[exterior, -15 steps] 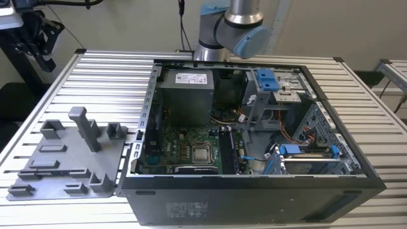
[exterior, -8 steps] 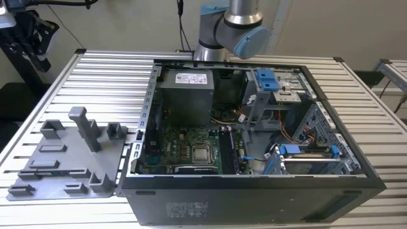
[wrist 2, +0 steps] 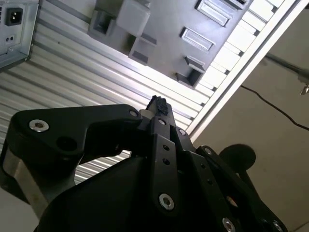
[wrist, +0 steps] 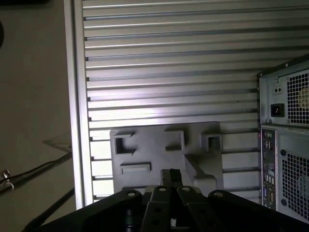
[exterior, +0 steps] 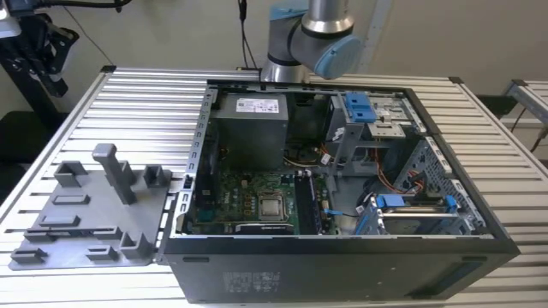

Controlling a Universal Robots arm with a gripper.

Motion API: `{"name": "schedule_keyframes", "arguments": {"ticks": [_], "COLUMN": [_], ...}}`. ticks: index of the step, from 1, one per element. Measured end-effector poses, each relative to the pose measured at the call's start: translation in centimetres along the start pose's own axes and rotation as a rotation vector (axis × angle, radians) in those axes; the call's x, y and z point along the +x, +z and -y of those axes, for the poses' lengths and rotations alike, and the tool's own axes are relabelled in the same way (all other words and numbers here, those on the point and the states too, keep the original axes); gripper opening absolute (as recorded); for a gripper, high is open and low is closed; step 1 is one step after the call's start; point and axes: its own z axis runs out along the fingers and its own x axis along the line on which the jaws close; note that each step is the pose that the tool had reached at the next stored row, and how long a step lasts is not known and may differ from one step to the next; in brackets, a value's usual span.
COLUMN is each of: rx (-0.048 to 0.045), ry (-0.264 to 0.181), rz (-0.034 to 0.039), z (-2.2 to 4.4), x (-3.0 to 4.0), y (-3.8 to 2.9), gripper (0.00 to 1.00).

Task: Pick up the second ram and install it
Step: 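Reach for the second ram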

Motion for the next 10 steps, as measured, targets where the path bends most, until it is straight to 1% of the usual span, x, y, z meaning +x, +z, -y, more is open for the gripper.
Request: {"name": "schedule_keyframes", "arguments": {"ticks": [4,10], "rx": [0.0000,-0.0001], "ry": [0.000,0.000], "rz": [0.0000,0.0000], "z": [0.38,1.63], "x": [-0.03,-0.12], "y": [-0.01,-0.05], "gripper": [0.11,0.11]}}
